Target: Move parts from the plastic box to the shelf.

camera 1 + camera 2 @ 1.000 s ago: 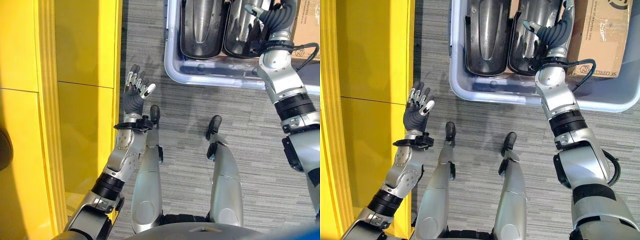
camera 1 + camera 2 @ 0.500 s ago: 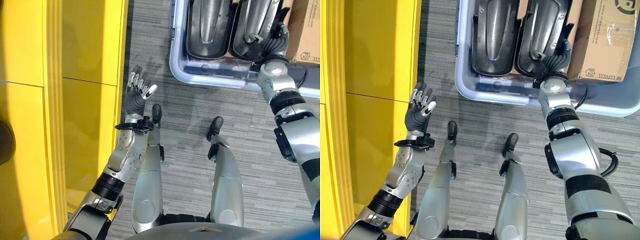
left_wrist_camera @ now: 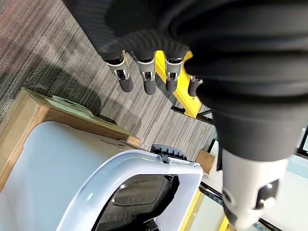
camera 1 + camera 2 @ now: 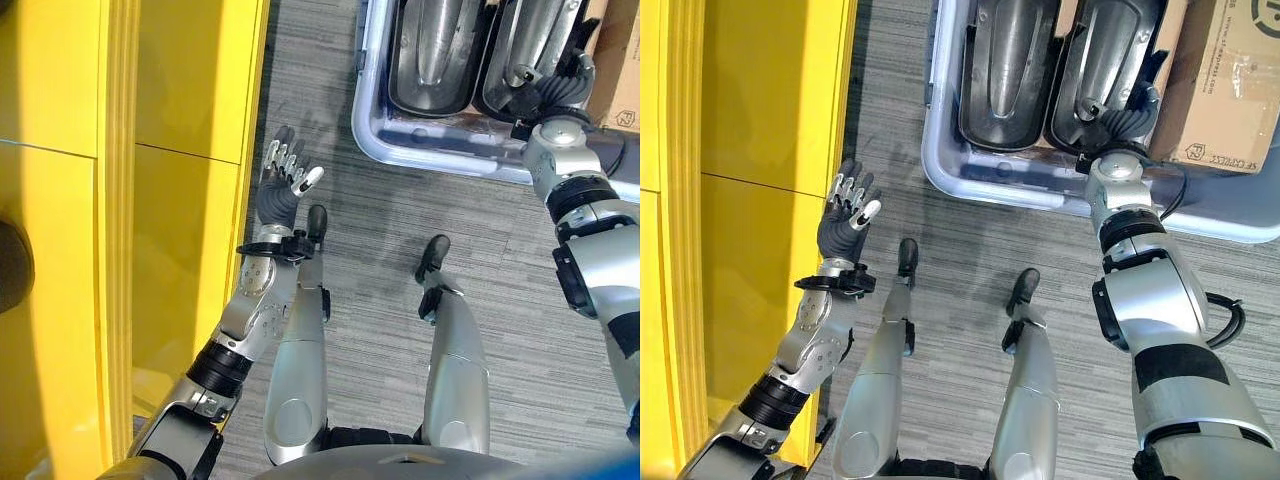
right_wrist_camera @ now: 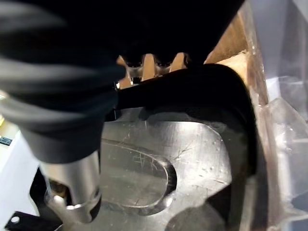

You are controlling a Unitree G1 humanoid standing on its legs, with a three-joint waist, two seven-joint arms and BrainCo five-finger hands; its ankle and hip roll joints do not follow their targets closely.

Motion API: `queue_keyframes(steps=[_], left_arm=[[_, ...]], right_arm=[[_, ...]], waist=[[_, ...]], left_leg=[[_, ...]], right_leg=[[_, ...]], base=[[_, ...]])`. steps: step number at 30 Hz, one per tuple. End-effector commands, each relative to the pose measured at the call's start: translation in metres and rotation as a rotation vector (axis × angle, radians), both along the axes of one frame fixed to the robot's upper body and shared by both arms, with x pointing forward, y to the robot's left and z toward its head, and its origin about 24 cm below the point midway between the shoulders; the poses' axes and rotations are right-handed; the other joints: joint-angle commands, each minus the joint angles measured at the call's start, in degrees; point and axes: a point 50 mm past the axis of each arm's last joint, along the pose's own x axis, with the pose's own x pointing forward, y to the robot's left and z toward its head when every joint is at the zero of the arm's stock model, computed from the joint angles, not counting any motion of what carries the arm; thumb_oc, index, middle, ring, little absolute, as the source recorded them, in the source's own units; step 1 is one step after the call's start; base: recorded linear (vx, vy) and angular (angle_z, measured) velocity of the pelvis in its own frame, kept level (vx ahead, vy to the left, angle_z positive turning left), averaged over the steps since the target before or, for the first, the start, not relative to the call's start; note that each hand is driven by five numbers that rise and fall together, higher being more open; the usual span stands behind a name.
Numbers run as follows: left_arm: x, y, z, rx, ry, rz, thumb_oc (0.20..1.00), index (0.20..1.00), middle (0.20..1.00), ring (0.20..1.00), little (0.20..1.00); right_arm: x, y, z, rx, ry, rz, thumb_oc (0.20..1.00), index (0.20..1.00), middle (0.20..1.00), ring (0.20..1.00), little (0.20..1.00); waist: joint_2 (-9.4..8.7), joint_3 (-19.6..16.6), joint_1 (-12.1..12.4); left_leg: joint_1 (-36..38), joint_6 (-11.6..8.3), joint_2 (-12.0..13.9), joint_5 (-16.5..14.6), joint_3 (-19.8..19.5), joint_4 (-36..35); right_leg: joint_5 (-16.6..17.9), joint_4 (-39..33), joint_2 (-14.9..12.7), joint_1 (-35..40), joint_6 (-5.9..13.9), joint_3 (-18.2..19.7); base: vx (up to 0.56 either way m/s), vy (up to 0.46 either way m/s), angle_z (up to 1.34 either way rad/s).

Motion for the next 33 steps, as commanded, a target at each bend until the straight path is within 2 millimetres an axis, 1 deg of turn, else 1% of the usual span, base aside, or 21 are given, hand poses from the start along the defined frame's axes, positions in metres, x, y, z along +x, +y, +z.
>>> queue_keyframes(steps=[1,5,12,21,33], left_arm=[[-0.008,0.002,0.03,0.001,-0.16,-0.02,1.0,1.0,1.0,1.0,1.0],[-0.008,0.005,0.03,-0.007,-0.163,-0.004,1.0,1.0,1.0,1.0,1.0],[-0.009,0.008,0.03,-0.005,-0.163,0.012,1.0,1.0,1.0,1.0,1.0],[-0.01,0.008,0.03,-0.004,-0.159,0.008,1.0,1.0,1.0,1.0,1.0],[-0.01,0.009,0.029,0.0,-0.157,0.013,1.0,1.0,1.0,1.0,1.0]], right_arm=[[-0.004,-0.003,0.024,-0.026,-0.11,0.012,1.0,1.0,1.0,1.0,1.0],[-0.006,0.007,0.036,-0.05,-0.194,0.046,1.0,1.0,1.0,1.0,1.0],[-0.008,0.017,0.04,-0.083,-0.237,0.069,1.0,1.0,1.0,1.0,1.0],[-0.008,0.009,0.033,-0.052,-0.209,0.034,1.0,1.0,1.0,1.0,1.0],[-0.01,0.004,0.031,-0.015,-0.23,0.018,1.0,1.0,1.0,1.0,1.0]], waist=[[-0.02,0.6,0.0],[-0.47,0.6,-0.7],[-0.82,0.6,-1.3],[-0.64,0.6,-1.4],[-0.86,0.6,-1.7]], left_leg=[[4.1,-3.28,3.5,-8.2,-0.5,4.3],[4.1,-3.26,3.6,-8.2,-0.4,4.3],[3.9,-3.22,3.7,-8.3,-0.3,4.2],[3.7,-3.11,3.7,-8.4,-0.4,4.3],[3.3,-2.97,3.6,-8.7,-0.2,4.5]], right_leg=[[6.2,-13.2,-0.8,7.8,3.67,5.4],[6.3,-13.4,-0.6,7.6,3.56,5.7],[6.4,-13.4,-0.4,7.2,3.58,5.9],[6.3,-12.9,-0.4,6.6,3.67,6.0],[6.2,-12.7,-0.3,6.1,3.68,6.2]], base=[[0.0,0.0,0.0],[0.0,0.002,-0.02],[0.0,0.0,0.0],[0.0,0.0,0.0],[0.0,0.0,0.0]])
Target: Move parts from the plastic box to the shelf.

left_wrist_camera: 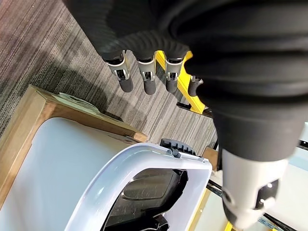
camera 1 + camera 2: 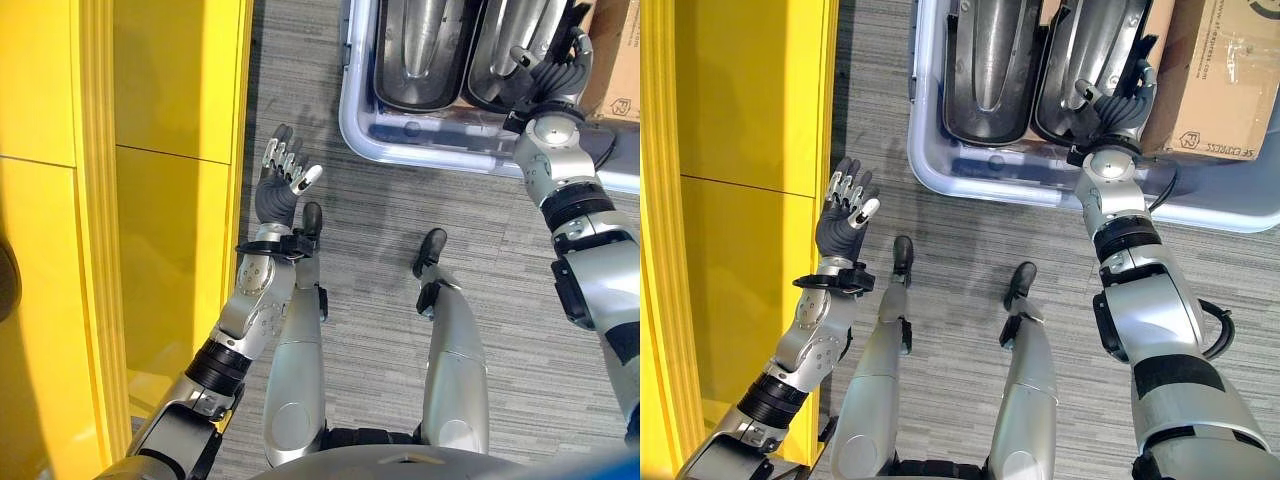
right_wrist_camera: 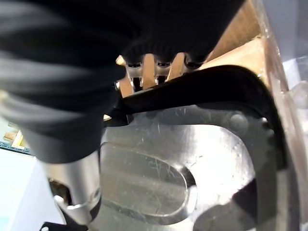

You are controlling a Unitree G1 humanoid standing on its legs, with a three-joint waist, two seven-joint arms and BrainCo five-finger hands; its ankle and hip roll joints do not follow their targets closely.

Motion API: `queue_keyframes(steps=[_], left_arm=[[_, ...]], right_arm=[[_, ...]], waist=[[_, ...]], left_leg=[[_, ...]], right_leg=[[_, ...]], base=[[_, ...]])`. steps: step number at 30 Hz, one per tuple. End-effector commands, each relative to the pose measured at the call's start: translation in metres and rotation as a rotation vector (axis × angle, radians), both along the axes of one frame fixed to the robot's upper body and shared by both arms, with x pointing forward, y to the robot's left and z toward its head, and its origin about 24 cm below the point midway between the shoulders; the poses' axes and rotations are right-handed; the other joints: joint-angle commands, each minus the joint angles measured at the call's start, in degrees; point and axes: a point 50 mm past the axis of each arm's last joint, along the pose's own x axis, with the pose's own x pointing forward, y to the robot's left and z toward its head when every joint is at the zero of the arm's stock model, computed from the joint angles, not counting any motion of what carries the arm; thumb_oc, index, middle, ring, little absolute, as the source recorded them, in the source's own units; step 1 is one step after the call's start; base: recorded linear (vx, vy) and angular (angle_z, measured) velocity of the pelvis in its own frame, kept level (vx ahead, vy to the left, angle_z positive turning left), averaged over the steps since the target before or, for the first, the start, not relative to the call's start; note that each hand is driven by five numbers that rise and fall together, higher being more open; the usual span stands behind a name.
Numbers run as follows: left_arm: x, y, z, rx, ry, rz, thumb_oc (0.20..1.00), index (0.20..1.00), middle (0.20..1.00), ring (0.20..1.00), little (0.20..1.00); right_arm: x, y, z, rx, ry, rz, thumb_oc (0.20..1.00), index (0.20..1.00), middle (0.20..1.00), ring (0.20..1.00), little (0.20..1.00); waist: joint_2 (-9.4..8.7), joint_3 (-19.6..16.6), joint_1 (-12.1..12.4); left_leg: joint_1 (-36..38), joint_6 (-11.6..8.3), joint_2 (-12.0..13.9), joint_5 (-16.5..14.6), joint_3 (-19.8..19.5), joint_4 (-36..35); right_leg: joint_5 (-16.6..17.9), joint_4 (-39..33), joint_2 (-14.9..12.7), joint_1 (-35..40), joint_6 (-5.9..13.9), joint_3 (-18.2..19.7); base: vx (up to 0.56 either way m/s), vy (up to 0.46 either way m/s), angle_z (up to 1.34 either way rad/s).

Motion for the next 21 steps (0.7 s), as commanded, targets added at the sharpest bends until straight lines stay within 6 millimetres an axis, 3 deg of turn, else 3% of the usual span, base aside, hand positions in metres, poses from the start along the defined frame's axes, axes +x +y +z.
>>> queue_keyframes(steps=[1,21], left_arm=[[-0.0109,0.0081,0.0274,-0.006,-0.154,0.007,1.0,1.0,1.0,1.0,1.0],[-0.0128,0.0109,0.0261,-0.004,-0.151,0.018,1.0,1.0,1.0,1.0,1.0]], right_arm=[[-0.007,-0.012,0.0219,-0.017,-0.106,-0.043,1.0,1.0,1.0,1.0,1.0],[-0.0129,-0.0199,0.0126,0.038,-0.141,-0.068,1.0,1.0,1.0,1.0,1.0]], waist=[[-0.88,0.6,0.5],[-1.04,0.6,-0.3]], left_leg=[[4.4,-3.01,3.6,-8.8,-0.3,4.4],[4.1,-2.68,3.7,-9.1,-0.4,4.5]], right_leg=[[6.3,-12.8,-0.6,7.2,3.71,6.0],[6.2,-12.1,-0.4,6.3,3.69,6.4]], base=[[0.0,0.0,0.0],[0.0,0.0,0.0]])
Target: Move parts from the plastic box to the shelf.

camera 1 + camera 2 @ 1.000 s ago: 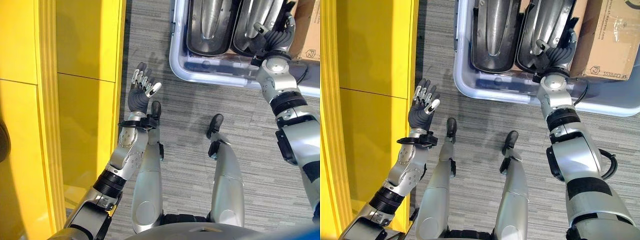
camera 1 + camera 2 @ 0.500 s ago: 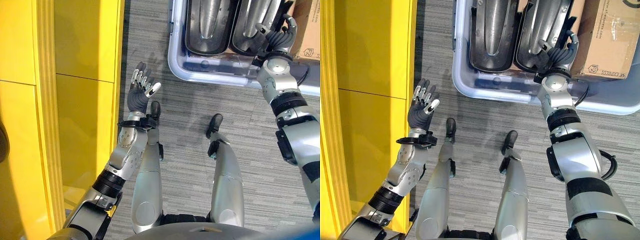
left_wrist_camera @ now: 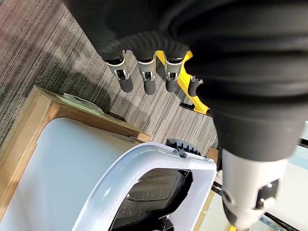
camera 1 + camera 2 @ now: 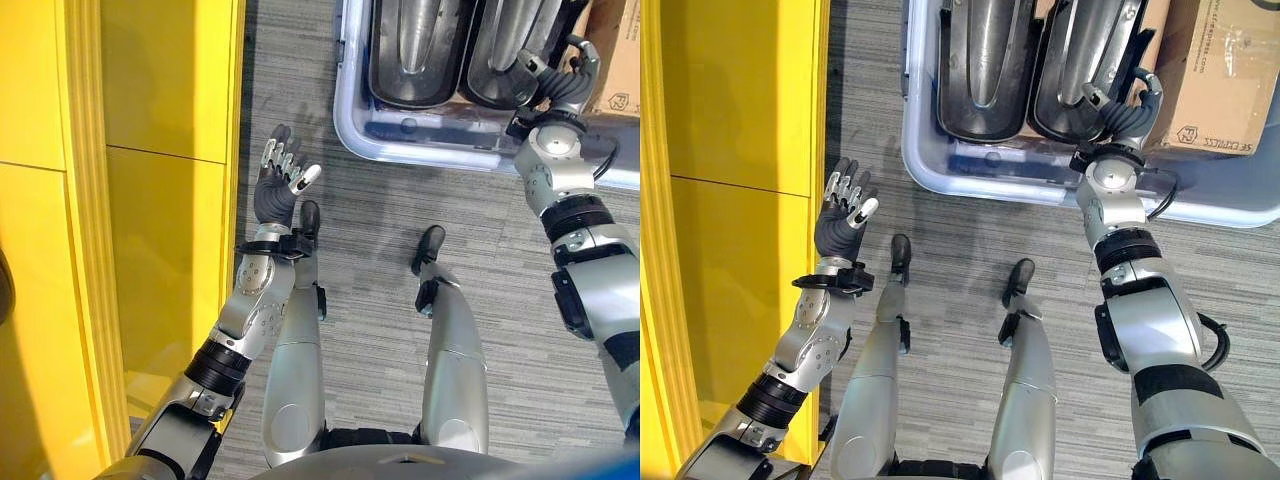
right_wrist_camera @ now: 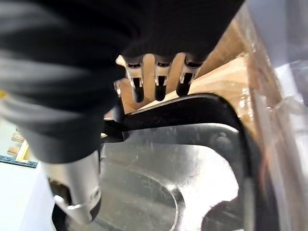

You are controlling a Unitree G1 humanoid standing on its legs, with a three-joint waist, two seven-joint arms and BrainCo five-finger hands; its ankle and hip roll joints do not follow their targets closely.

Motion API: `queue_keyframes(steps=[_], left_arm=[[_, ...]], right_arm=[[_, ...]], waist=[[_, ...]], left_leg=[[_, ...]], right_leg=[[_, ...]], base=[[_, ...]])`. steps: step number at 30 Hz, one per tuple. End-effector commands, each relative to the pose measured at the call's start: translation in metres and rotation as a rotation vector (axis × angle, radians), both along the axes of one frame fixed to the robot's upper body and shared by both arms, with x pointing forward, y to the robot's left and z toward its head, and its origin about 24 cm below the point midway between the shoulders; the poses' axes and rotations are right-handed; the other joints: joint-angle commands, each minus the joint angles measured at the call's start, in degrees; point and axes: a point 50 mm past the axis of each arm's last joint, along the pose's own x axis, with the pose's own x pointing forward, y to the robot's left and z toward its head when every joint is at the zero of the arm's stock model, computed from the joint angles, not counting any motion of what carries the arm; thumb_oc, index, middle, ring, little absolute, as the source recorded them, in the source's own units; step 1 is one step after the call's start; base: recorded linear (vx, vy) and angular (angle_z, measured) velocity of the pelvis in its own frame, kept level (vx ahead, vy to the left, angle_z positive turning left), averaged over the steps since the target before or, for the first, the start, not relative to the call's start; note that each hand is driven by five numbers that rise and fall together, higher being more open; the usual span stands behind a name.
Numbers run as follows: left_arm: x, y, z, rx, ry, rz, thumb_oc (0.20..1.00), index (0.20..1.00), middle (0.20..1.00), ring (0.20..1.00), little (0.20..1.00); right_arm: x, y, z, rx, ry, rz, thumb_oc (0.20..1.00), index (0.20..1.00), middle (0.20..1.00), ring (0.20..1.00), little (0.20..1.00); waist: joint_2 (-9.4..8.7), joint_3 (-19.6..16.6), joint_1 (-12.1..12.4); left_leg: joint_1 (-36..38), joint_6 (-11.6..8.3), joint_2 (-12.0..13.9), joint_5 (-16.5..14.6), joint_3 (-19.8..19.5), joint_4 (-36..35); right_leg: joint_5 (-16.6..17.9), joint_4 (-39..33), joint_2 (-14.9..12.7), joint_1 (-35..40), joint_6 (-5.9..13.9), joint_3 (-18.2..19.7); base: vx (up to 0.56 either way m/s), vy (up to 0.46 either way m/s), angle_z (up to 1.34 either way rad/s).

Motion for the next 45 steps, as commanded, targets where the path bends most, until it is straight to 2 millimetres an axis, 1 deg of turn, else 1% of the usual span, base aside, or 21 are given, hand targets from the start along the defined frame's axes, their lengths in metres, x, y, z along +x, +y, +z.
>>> queue_keyframes(steps=[1,13,19,29,33,41,43,45], left_arm=[[-0.013,0.01,0.026,-0.002,-0.155,0.007,1.0,1.0,1.0,1.0,1.0],[-0.014,0.011,0.025,-0.004,-0.15,0.005,1.0,1.0,1.0,1.0,1.0],[-0.014,0.011,0.024,-0.008,-0.147,0.017,1.0,1.0,1.0,1.0,1.0],[-0.016,0.012,0.024,-0.013,-0.146,0.017,1.0,1.0,1.0,1.0,1.0],[-0.016,0.011,0.024,-0.013,-0.147,0.013,1.0,1.0,1.0,1.0,1.0],[-0.017,0.007,0.024,-0.005,-0.152,-0.02,1.0,1.0,1.0,1.0,1.0],[-0.017,0.005,0.026,-0.004,-0.16,-0.032,1.0,1.0,1.0,1.0,1.0],[-0.018,0.003,0.027,-0.002,-0.164,-0.047,1.0,1.0,1.0,1.0,1.0]], right_arm=[[-0.007,-0.015,0.021,0.0,-0.089,-0.058,1.0,1.0,1.0,1.0,1.0],[-0.007,-0.018,0.012,0.036,-0.079,-0.068,1.0,1.0,1.0,1.0,1.0],[-0.009,-0.013,0.009,0.049,-0.105,-0.056,1.0,1.0,1.0,1.0,1.0],[-0.008,-0.012,0.001,0.07,-0.079,-0.058,1.0,1.0,1.0,1.0,1.0],[-0.006,-0.013,0.002,0.073,-0.07,-0.057,1.0,1.0,1.0,1.0,1.0],[0.001,-0.016,0.024,-0.005,-0.011,-0.079,1.0,1.0,1.0,1.0,1.0],[0.001,-0.019,0.028,-0.024,0.007,-0.088,1.0,1.0,1.0,1.0,1.0],[0.001,-0.027,0.029,-0.034,0.045,-0.112,1.0,1.0,1.0,1.0,1.0]], waist=[[-0.95,0.5,0.2],[-0.93,0.5,0.1],[-1.18,0.5,-0.2],[-1.22,0.5,-0.1],[-1.19,0.5,0.0],[-0.8,0.5,1.2],[-0.67,0.5,1.6],[-0.53,0.5,2.1]], left_leg=[[4.8,-2.7,3.6,-9.1,-0.3,4.5],[4.8,-2.6,3.6,-9.1,-0.3,4.5],[4.9,-2.54,3.7,-9.2,-0.2,4.4],[4.4,-2.34,3.5,-9.4,-0.2,4.9],[4.2,-2.32,3.5,-9.4,-0.3,4.8],[3.9,-2.27,3.4,-9.3,-0.7,4.8],[3.7,-2.28,3.3,-9.2,-0.8,4.8],[3.5,-2.31,3.1,-9.1,-1.0,4.8]], right_leg=[[6.4,-12.4,-0.4,7.1,3.89,6.4],[6.4,-12.2,-0.4,6.8,3.93,6.6],[6.3,-12.1,-0.2,6.8,3.95,6.6],[6.3,-11.9,-0.3,6.5,3.89,6.7],[6.3,-11.8,-0.3,6.4,3.87,6.6],[6.3,-11.8,-0.4,6.3,3.92,6.2],[6.2,-11.8,-0.5,6.4,3.97,6.1],[6.2,-11.7,-0.6,6.3,4.1,5.8]], base=[[0.0,0.0,0.0],[0.0,0.0,0.0],[0.0,0.0,0.0],[0.0,0.0,0.0],[0.0,0.0,0.0],[0.0,0.0,0.0],[0.0,0.0,0.0],[0.01,-0.007,0.02]])
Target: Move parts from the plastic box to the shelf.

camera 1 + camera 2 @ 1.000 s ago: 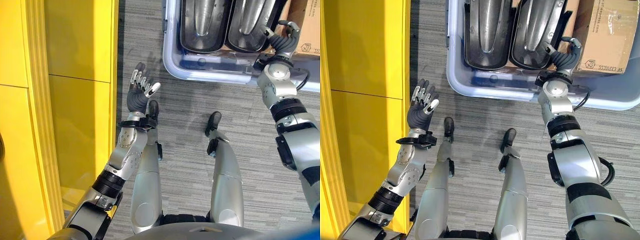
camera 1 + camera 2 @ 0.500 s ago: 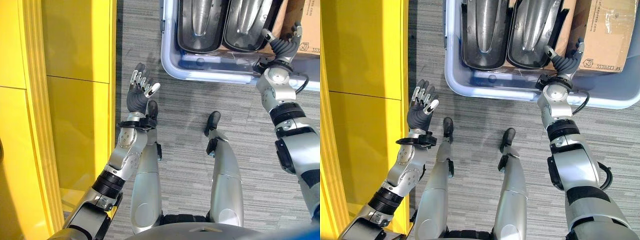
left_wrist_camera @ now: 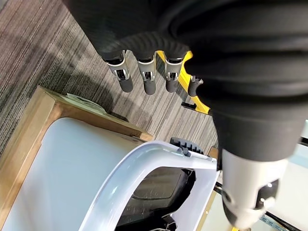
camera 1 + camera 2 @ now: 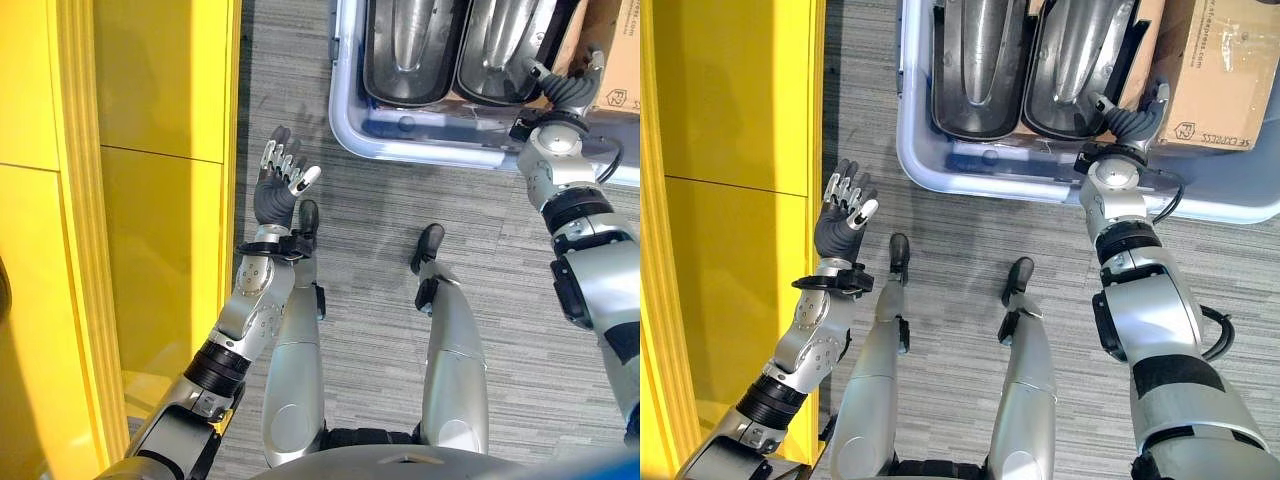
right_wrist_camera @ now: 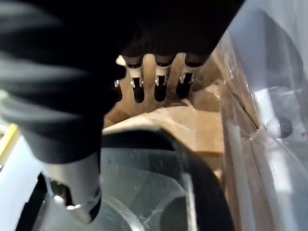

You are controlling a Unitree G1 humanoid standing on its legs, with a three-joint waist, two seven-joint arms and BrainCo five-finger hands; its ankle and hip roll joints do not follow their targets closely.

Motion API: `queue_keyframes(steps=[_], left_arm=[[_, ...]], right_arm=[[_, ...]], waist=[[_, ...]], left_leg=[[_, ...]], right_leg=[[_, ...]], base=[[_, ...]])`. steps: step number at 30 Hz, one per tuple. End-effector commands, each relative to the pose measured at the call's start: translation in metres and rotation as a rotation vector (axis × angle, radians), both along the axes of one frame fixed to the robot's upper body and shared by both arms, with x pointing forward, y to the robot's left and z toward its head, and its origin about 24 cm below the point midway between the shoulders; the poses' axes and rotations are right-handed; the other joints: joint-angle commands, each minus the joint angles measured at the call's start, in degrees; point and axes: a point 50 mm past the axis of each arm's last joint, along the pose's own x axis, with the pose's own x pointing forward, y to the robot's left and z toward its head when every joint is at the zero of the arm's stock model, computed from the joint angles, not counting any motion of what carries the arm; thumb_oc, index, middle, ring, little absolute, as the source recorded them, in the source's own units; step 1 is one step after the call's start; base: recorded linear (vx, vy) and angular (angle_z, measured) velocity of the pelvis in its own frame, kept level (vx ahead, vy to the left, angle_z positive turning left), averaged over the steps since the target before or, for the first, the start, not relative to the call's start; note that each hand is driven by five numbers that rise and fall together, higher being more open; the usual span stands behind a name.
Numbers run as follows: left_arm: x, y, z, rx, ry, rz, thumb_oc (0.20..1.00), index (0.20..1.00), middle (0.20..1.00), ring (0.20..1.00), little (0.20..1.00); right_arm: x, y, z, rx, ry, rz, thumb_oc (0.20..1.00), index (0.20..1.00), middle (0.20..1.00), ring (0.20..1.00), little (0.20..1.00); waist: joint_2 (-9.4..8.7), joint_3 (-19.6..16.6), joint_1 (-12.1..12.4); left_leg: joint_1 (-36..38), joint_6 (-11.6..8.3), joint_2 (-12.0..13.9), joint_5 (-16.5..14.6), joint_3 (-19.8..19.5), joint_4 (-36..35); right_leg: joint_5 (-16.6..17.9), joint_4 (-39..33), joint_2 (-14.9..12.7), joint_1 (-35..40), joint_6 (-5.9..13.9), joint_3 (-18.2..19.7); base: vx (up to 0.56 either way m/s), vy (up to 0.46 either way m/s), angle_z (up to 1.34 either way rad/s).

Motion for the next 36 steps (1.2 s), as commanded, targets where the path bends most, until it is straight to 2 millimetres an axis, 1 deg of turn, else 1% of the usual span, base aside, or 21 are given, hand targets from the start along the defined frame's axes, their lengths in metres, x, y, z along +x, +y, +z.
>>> queue_keyframes(steps=[1,11,15,18,22,23,24,25,26,28,36], left_arm=[[-0.017,0.003,0.027,-0.005,-0.165,-0.05,1.0,1.0,1.0,1.0,1.0],[-0.019,0.0,0.03,0.009,-0.18,-0.069,1.0,1.0,1.0,1.0,1.0],[-0.021,-0.002,0.032,0.017,-0.191,-0.081,1.0,1.0,1.0,1.0,1.0],[-0.021,-0.004,0.032,0.014,-0.191,-0.087,1.0,1.0,1.0,1.0,1.0],[-0.02,-0.005,0.03,0.005,-0.183,-0.089,1.0,1.0,1.0,1.0,1.0],[-0.02,-0.005,0.031,0.005,-0.185,-0.09,1.0,1.0,1.0,1.0,1.0],[-0.02,-0.005,0.031,0.006,-0.185,-0.092,1.0,1.0,1.0,1.0,1.0],[-0.02,-0.006,0.032,0.005,-0.188,-0.092,1.0,1.0,1.0,1.0,1.0],[-0.02,-0.005,0.032,0.008,-0.191,-0.092,1.0,1.0,1.0,1.0,1.0],[-0.019,-0.006,0.032,0.002,-0.188,-0.094,1.0,1.0,1.0,1.0,1.0],[-0.019,-0.007,0.032,-0.002,-0.188,-0.097,1.0,1.0,1.0,1.0,1.0]], right_arm=[[-0.005,-0.015,0.034,-0.029,-0.063,-0.028,1.0,1.0,1.0,1.0,1.0],[-0.013,-0.039,0.057,-0.105,-0.03,-0.115,1.0,1.0,1.0,1.0,1.0],[-0.021,-0.055,0.065,-0.158,0.007,-0.181,1.0,1.0,1.0,1.0,1.0],[-0.022,-0.059,0.064,-0.177,0.028,-0.189,1.0,1.0,1.0,1.0,1.0],[-0.021,-0.058,0.061,-0.196,0.051,-0.184,1.0,1.0,1.0,1.0,1.0],[-0.02,-0.057,0.061,-0.203,0.057,-0.18,0.68,0.68,0.68,0.68,0.68],[-0.019,-0.055,0.061,-0.209,0.062,-0.174,0.555,0.555,0.555,0.555,0.555],[-0.019,-0.054,0.061,-0.218,0.066,-0.171,0.41,0.41,0.41,0.41,0.41],[-0.018,-0.052,0.06,-0.238,0.078,-0.165,0.2,0.2,0.2,0.2,0.2],[-0.016,-0.049,0.06,-0.271,0.095,-0.165,0.2,0.2,0.2,0.2,0.2],[-0.013,-0.043,0.052,-0.292,0.12,-0.152,0.2,0.2,0.2,0.2,0.2]], waist=[[-0.34,0.5,1.5],[0.34,0.5,2.8],[0.85,0.5,3.8],[1.01,0.5,4.0],[0.98,0.5,4.0],[0.97,0.5,4.1],[0.88,0.5,4.1],[0.85,0.5,4.1],[0.94,0.5,4.1],[1.14,0.5,4.1],[1.17,0.5,4.0]], left_leg=[[3.8,-2.28,3.0,-9.1,-1.0,4.8],[2.1,-2.12,2.4,-9.4,-1.6,5.8],[0.1,-1.75,1.8,-9.9,-2.2,7.2],[-1.4,-1.54,1.5,-10.3,-2.6,8.3],[-2.5,-1.42,0.9,-10.7,-2.5,9.4],[-2.7,-1.39,0.8,-10.9,-2.6,9.6],[-2.8,-1.34,0.7,-11.0,-2.6,9.8],[-3.0,-1.32,0.7,-11.1,-2.7,9.9],[-3.2,-1.26,0.6,-11.2,-2.7,10.0],[-3.4,-1.21,0.2,-11.2,-2.7,10.3],[-3.8,-1.19,-0.2,-11.2,-2.7,10.7]], right_leg=[[6.4,-12.5,-0.9,7.2,4.43,5.4],[6.0,-12.1,-1.2,6.8,4.58,4.9],[5.7,-11.5,-1.6,5.7,4.63,4.7],[5.6,-11.1,-1.6,4.8,4.59,4.7],[5.5,-10.6,-1.8,4.2,4.52,4.9],[5.5,-10.6,-1.8,4.1,4.52,4.9],[5.5,-10.6,-1.9,4.0,4.52,4.8],[5.6,-10.7,-1.9,4.0,4.51,4.9],[5.7,-10.7,-2.0,4.0,4.55,4.9],[5.6,-10.7,-2.2,3.9,4.48,5.1],[5.5,-10.4,-2.2,3.9,4.34,5.2]], base=[[0.02,-0.004,0.03],[0.01,0.006,0.05],[0.01,0.015,0.05],[0.01,0.022,0.11],[0.01,0.033,0.05],[0.0,0.024,0.04],[0.0,0.0,0.0],[0.0,0.0,0.0],[0.0,0.035,0.02],[0.0,0.038,0.01],[0.0,0.0,0.0]])
